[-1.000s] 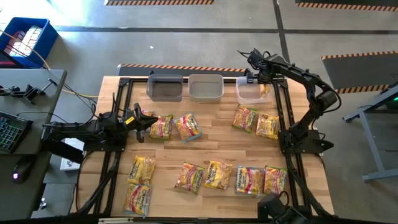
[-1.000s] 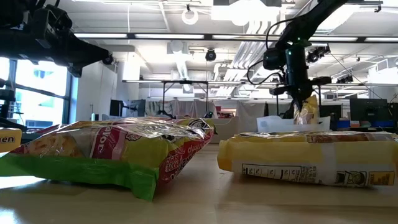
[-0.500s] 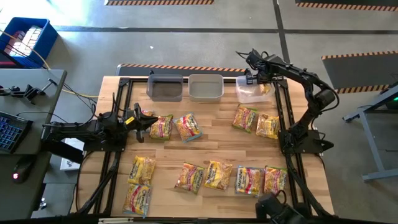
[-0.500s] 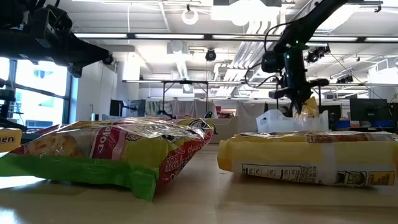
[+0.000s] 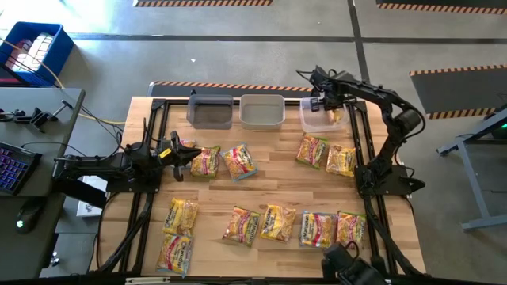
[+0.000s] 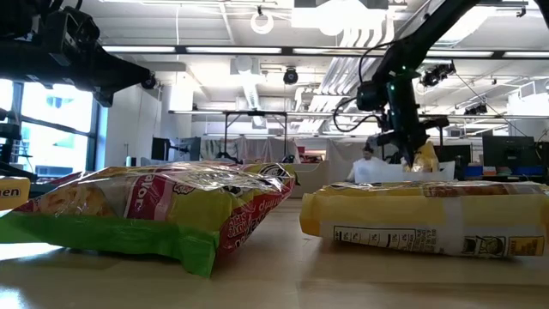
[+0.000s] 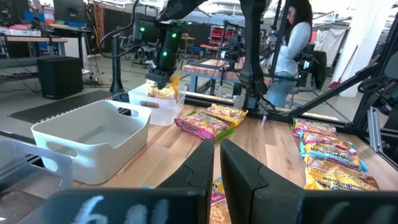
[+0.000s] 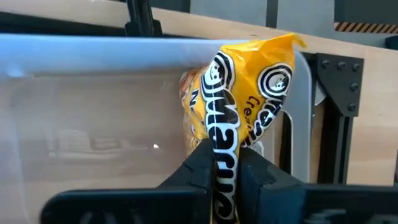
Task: Sort Maruchan noodles
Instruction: Put the yellow noodle pack into the transparent bin
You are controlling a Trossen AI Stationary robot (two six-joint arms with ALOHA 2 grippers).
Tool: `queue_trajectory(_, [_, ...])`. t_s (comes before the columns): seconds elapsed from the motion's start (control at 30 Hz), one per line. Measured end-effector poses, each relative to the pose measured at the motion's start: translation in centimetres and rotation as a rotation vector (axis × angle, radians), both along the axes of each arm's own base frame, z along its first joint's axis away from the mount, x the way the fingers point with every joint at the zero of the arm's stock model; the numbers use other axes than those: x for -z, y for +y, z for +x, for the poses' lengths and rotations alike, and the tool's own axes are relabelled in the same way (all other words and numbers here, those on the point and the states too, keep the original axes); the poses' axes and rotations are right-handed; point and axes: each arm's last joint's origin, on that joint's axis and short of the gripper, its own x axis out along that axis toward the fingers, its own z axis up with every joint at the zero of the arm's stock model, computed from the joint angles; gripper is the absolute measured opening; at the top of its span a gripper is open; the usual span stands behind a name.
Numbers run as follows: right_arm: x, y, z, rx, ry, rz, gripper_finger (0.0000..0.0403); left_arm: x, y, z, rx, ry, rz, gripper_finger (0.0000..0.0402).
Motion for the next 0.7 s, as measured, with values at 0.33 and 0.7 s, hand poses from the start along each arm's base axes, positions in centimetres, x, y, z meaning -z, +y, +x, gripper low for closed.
queue_trajectory(0.33, [0.1, 0.1, -0.1, 0.001, 0.022, 0.02, 0.0134, 0.0, 0.0, 0.0, 0.0, 0.001, 0.0, 0.0019])
queue_trajectory(0.7, [0.0, -0.1, -1.0, 0.052, 0.094, -0.015, 0.0149, 0.0, 0.0, 0.0, 0.0, 0.001, 0.0, 0.0019])
